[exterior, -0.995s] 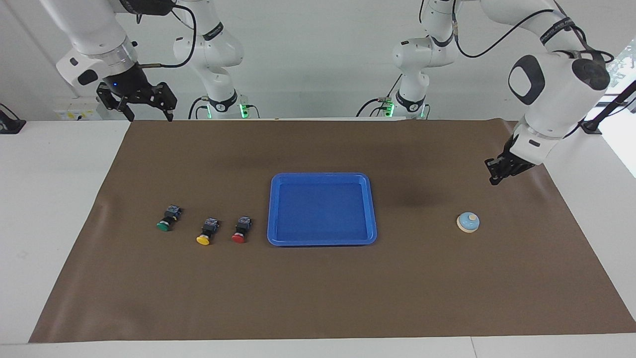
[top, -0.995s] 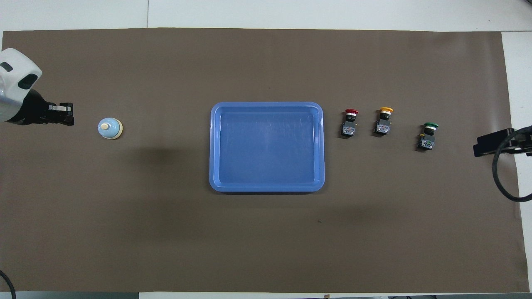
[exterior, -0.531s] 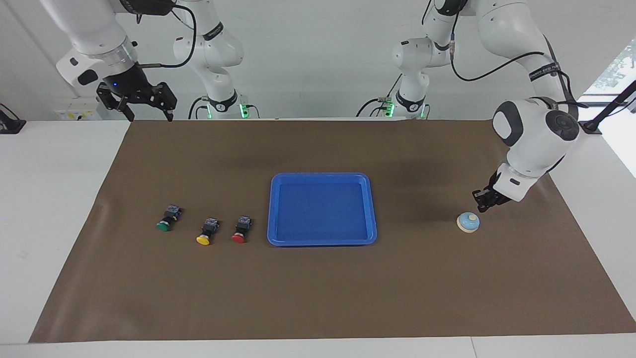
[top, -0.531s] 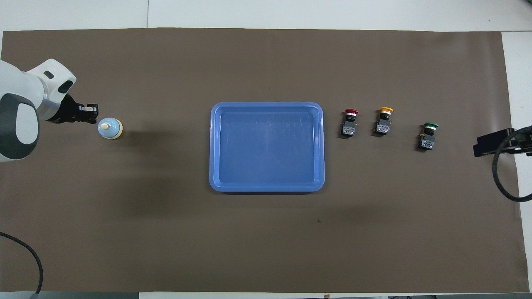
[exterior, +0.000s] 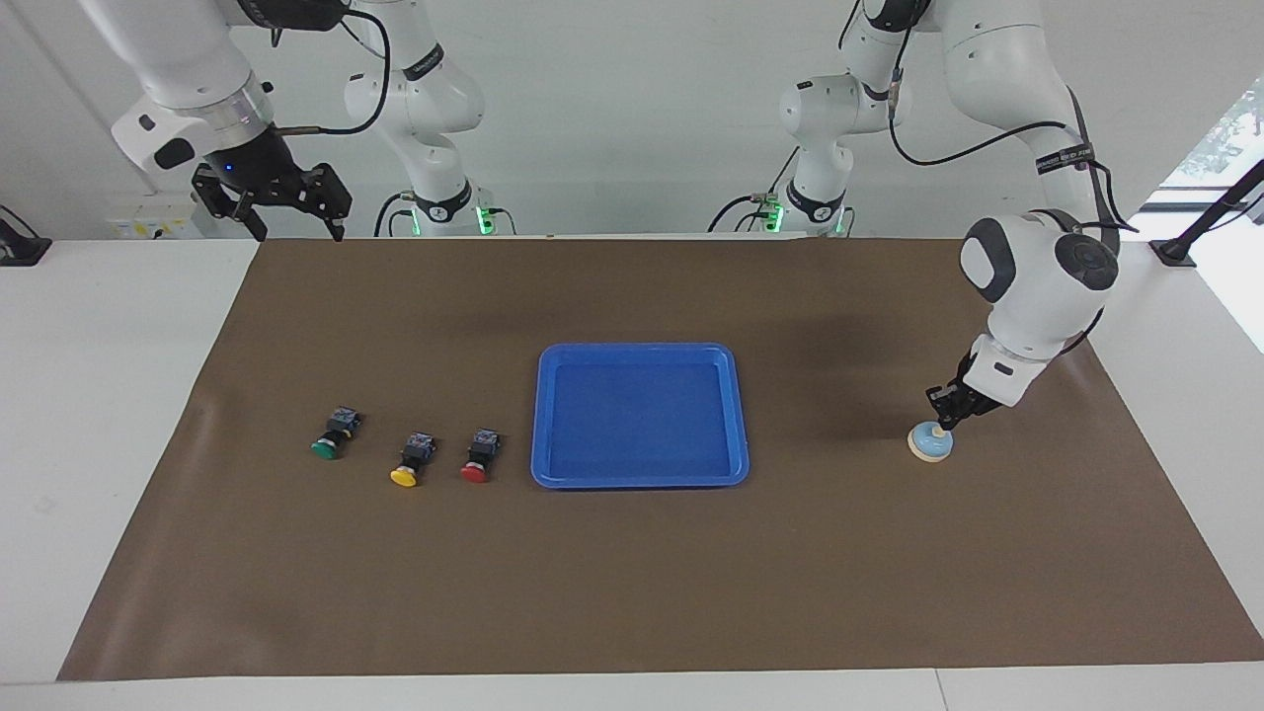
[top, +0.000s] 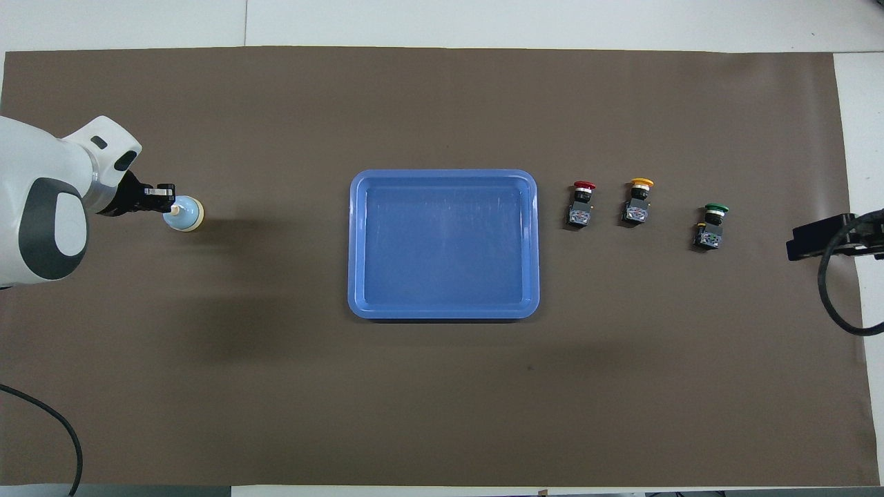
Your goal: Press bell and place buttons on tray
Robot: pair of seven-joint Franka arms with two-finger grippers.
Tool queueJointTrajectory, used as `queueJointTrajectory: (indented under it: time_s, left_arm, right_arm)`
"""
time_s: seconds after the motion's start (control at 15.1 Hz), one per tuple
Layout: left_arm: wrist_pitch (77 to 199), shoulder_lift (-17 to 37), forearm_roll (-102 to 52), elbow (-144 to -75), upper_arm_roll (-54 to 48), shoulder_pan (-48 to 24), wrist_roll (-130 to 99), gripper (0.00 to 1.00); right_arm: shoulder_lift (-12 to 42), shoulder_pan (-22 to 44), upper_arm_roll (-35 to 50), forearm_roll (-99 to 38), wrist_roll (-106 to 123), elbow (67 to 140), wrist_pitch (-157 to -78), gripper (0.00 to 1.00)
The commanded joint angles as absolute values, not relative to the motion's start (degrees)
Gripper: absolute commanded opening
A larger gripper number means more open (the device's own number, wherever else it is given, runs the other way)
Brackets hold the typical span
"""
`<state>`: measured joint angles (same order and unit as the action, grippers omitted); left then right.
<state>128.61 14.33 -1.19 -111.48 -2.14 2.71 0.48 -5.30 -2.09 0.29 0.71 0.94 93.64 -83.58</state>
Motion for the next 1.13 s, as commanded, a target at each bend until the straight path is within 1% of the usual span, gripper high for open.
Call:
queueJointTrajectory:
  time_s: [0.0,0.27,0.46,0.66,0.8,0.86,0.93,1.06]
  left_arm:
    - [132.79,14.06,-0.09,-114.69,-2.20,3.08,0.88,0.00]
    - [133.60,15.56,-0.09,-114.35,-2.20,3.16,0.88,0.00]
    - [130.53,15.47,-0.09,-111.63,-2.11,3.16,0.97,0.00]
    - [117.82,12.84,-0.09,-104.53,-2.11,3.16,0.97,0.00]
    - [110.95,9.60,-0.09,-101.61,-2.11,3.16,0.97,0.00]
    - [108.31,7.32,-0.09,-100.99,-2.02,3.25,1.05,0.07]
    - [106.45,4.77,-0.09,-101.07,-2.02,3.25,1.05,0.25]
    - [102.50,0.81,-0.18,-100.99,-2.02,3.25,0.97,0.59]
  right_arm:
    - [-5.62,-3.08,0.79,-0.18,2.29,93.34,-82.62,1.00]
    - [-5.62,-3.08,0.79,-0.26,2.29,93.34,-82.62,1.00]
    - [-5.62,-3.08,0.79,-0.26,2.29,93.34,-82.62,1.00]
    - [-5.62,-3.08,0.79,-0.18,2.29,93.34,-82.62,1.00]
    - [-5.62,-3.08,0.79,-0.26,2.29,93.34,-82.62,1.00]
    - [-5.62,-3.08,0.79,-0.26,2.29,93.34,-82.62,1.00]
    - [-5.62,-3.08,0.79,-0.26,2.29,93.34,-82.62,1.00]
    - [-5.62,-3.08,0.79,-0.26,2.29,93.34,-82.62,1.00]
